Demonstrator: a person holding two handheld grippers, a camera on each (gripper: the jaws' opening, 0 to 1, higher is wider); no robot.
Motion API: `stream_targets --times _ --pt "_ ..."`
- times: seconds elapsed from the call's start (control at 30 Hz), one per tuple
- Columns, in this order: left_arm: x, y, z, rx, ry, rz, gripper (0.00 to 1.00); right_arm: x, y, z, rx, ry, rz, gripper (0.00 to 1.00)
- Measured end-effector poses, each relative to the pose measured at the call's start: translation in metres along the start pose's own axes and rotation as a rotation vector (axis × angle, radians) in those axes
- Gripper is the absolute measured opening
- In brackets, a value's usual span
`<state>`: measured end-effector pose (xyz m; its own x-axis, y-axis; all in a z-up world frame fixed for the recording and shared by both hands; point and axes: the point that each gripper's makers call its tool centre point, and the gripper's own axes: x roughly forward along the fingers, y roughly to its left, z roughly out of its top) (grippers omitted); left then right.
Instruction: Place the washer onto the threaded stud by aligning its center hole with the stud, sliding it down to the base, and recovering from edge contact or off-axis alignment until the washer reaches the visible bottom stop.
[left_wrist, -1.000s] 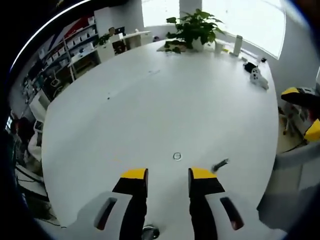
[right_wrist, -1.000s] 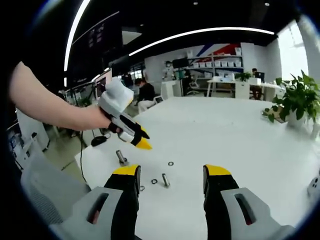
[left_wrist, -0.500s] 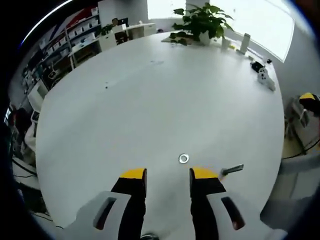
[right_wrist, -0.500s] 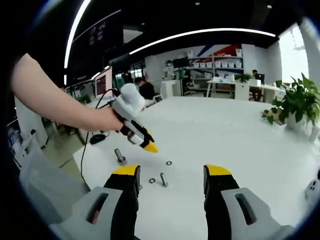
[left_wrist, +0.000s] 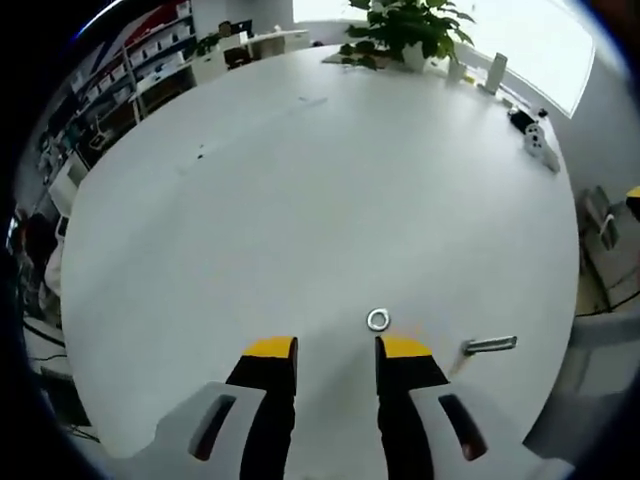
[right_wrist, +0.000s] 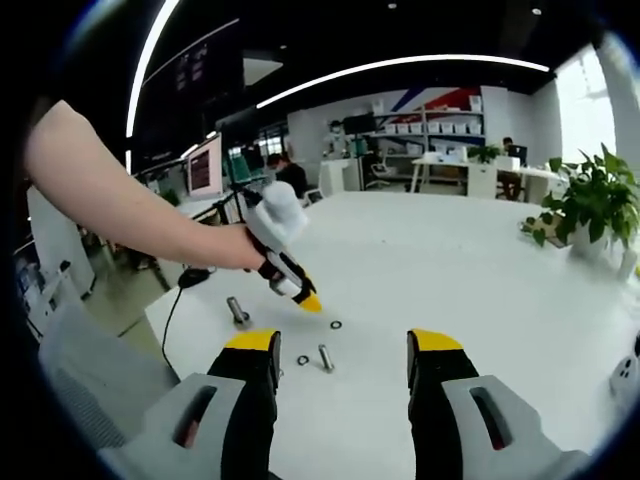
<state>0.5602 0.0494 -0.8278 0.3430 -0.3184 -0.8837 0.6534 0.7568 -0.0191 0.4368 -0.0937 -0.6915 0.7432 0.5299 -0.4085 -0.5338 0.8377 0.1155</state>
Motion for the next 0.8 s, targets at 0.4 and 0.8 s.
stream_targets --times 0.4,0.8 --pt "0.013 0.000 -0.004 0.034 0.039 -0.021 0.29 -0.001 -0.002 0.000 0.002 -0.001 -0.010 0.53" --pt "0.026 -0.007 -0.001 0.095 0.058 -0.052 0.28 -0.002 -0.004 0.001 0.003 -0.006 -0.014 0.53"
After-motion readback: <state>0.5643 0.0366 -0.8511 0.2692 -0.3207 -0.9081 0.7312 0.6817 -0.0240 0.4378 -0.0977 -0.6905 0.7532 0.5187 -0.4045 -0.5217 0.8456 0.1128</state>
